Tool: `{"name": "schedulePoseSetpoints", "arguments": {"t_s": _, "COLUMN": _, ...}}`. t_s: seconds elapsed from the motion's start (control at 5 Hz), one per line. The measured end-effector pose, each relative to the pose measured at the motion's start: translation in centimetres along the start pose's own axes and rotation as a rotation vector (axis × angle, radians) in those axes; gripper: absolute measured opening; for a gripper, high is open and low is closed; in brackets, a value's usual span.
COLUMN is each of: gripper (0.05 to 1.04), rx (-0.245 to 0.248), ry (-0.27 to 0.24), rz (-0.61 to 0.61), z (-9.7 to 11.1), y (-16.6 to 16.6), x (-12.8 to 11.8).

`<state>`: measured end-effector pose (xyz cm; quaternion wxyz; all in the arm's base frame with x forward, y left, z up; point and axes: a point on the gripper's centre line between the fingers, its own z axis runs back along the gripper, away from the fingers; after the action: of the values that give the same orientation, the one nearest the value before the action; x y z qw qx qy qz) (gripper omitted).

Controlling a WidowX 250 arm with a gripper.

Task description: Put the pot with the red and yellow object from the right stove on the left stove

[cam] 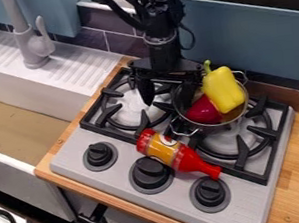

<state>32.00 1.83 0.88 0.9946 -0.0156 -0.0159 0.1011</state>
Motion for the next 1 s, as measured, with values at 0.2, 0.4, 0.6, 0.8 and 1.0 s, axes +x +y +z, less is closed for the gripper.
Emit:
{"name": "schedulePoseSetpoints", "arguments": {"t_s": 0.2, "gripper": 0.999, "rx": 0.01, "ry": -0.044, "rz": 0.066, "z": 1.3, "y": 0.9, "x": 0.6}}
{"name": "schedulePoseSetpoints", "arguments": {"t_s": 0.4, "gripper": 0.999, "rx": -0.003, "ry": -0.077, "rz": 0.106, "z": 2.7, "y": 1.5, "x": 1.1}}
{"name": "schedulePoseSetpoints", "arguments": {"t_s": 0.6, "gripper": 0.999, "rx": -0.024, "ry": -0.048, "rz": 0.112, "z": 3.4, "y": 1.6, "x": 0.9}}
{"name": "schedulePoseSetpoints", "arguments": {"t_s": 0.8, "gripper": 0.999, "rx": -0.031, "ry": -0.054, "rz": 0.103, "z": 5.4, "y": 1.9, "x": 1.1}}
{"name": "schedulePoseSetpoints", "arguments": {"t_s": 1.0, "gripper": 0.999, "rx": -0.03, "ry": -0.047, "rz": 0.106, "z": 5.6, "y": 2.3, "x": 1.0}}
